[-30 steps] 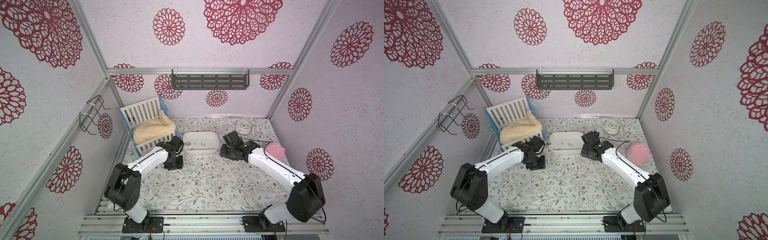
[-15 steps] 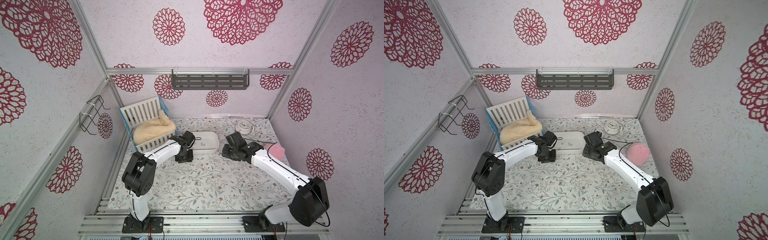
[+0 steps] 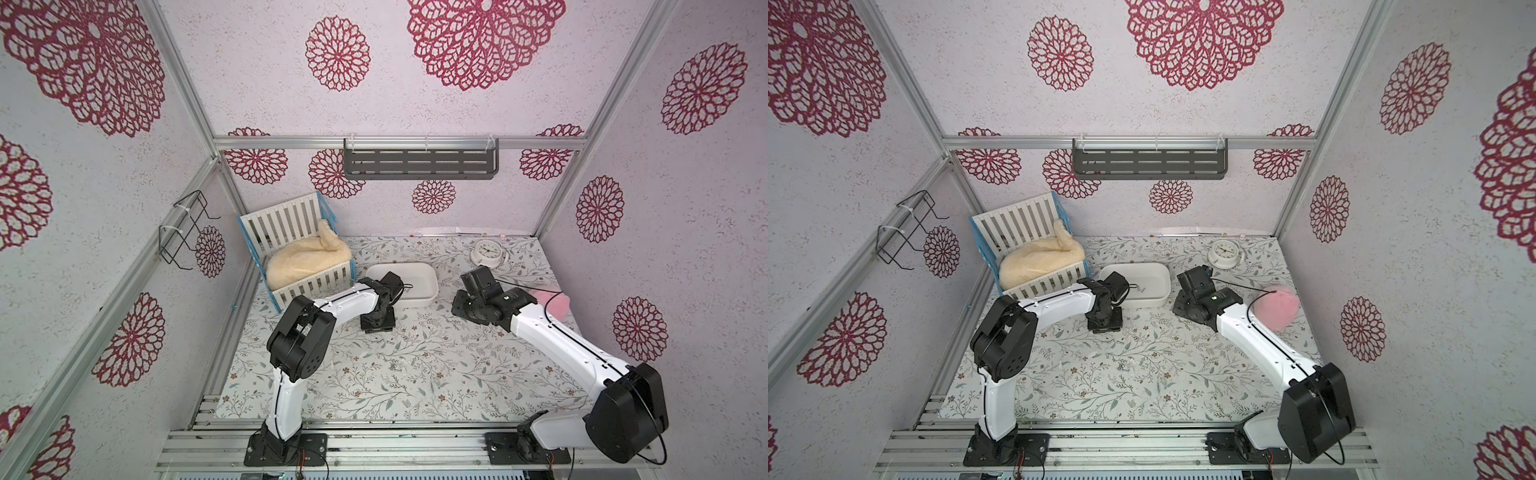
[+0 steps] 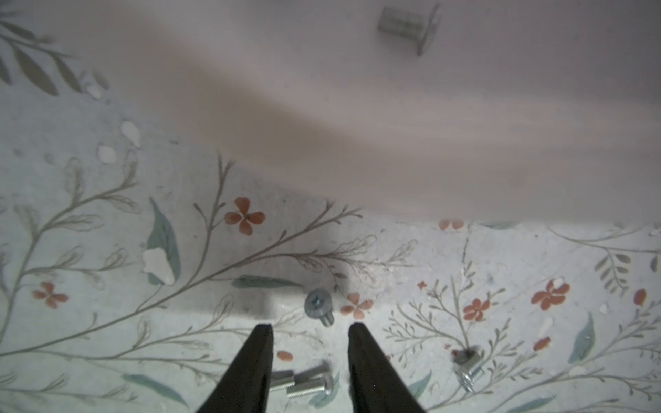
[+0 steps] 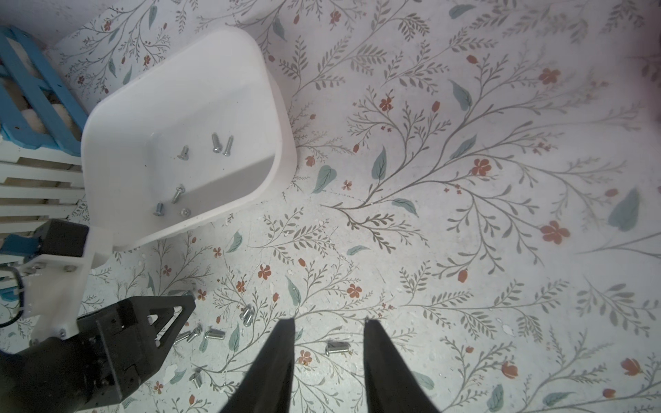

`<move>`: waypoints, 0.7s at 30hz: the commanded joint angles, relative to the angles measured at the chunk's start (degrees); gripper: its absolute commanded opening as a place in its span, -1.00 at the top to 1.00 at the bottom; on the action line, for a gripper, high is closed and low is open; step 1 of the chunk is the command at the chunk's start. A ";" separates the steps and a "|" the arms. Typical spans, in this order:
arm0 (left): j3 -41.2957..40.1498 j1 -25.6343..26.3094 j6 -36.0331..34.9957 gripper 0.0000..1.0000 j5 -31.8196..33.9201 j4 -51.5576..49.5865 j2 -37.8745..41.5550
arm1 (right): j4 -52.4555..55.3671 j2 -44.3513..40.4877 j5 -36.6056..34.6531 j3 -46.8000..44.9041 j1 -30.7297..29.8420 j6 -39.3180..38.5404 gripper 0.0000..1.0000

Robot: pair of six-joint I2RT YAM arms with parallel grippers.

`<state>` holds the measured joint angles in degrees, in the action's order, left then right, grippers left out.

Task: Put the screws on the desktop into the storage box
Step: Pick up the screw from the center of the board.

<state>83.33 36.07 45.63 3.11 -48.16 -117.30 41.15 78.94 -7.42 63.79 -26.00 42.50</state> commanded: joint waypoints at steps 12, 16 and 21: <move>2.67 0.14 0.60 0.31 0.83 0.16 -4.15 | -2.05 -3.96 1.71 -1.98 2.73 -1.96 0.27; 2.00 0.14 0.04 0.40 0.49 -0.14 -4.14 | -2.12 -4.05 1.88 -2.00 2.80 -1.83 0.27; 0.41 0.14 -0.54 0.53 0.15 -0.12 -3.69 | -2.42 -4.04 2.15 -2.09 2.82 -1.56 0.27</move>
<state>85.43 36.12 45.54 3.70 -47.79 -119.96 40.49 76.84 -5.58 61.58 -23.62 41.54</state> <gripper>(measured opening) 0.244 0.364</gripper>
